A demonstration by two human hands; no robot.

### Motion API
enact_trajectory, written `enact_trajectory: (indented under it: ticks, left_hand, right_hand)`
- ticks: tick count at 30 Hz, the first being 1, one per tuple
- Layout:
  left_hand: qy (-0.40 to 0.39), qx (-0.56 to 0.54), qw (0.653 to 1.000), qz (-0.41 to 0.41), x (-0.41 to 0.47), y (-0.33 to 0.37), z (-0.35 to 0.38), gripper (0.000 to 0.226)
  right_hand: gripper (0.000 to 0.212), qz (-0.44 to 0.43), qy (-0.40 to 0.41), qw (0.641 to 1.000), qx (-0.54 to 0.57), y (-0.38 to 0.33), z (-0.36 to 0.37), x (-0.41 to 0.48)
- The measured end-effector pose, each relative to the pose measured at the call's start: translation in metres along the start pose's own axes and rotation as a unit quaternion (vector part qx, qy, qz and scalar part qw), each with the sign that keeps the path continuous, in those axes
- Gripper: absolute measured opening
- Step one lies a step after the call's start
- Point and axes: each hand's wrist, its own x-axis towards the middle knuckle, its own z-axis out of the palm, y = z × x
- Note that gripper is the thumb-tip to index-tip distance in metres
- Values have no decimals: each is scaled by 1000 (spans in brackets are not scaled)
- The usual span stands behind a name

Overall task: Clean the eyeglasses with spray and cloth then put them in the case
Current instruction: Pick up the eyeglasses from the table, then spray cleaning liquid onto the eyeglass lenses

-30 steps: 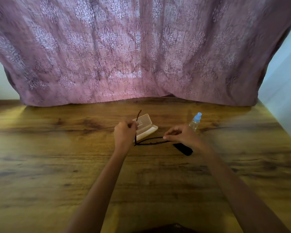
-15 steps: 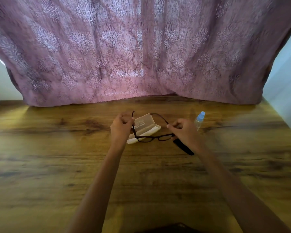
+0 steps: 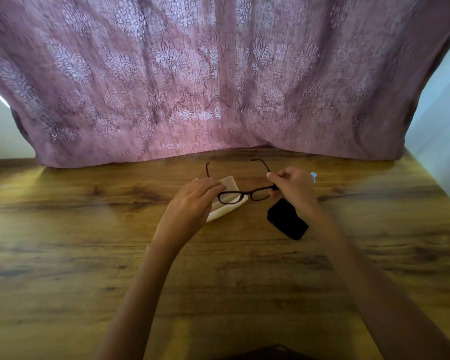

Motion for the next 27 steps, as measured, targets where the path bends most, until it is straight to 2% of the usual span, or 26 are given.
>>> enact_trajectory:
  ticks: [4, 9, 15, 16, 18, 20, 21, 23, 27]
  left_hand:
    - [8, 23, 999, 44, 6, 0, -2, 31]
    - [16, 44, 997, 58, 17, -3, -2, 40]
    - [74, 74, 993, 55, 30, -1, -2, 19]
    - [92, 70, 992, 44, 33, 0, -2, 16]
    - [124, 51, 991, 24, 39, 3, -2, 18]
    - [141, 28, 990, 7, 43, 6, 0, 19]
    - [146, 18, 989, -2, 44, 7, 2, 19]
    - [156, -3, 987, -24, 46, 9, 6, 22]
    - [174, -44, 981, -78, 48, 13, 12, 19]
  right_hand:
    - [19, 9, -12, 999, 38, -5, -6, 5]
    - [21, 32, -21, 998, 53, -4, -13, 15]
    - [24, 24, -3, 996, 90, -5, -14, 19]
    - [25, -6, 16, 997, 69, -3, -13, 18]
    - [22, -127, 87, 987, -38, 8, -15, 16]
    - [13, -261, 172, 935, -165, 28, -20, 14]
    - [11, -295, 202, 908, -220, 40, -22, 15]
    - [25, -297, 229, 882, -287, 66, -23, 18]
    - [46, -270, 233, 898, -257, 103, -23, 22]
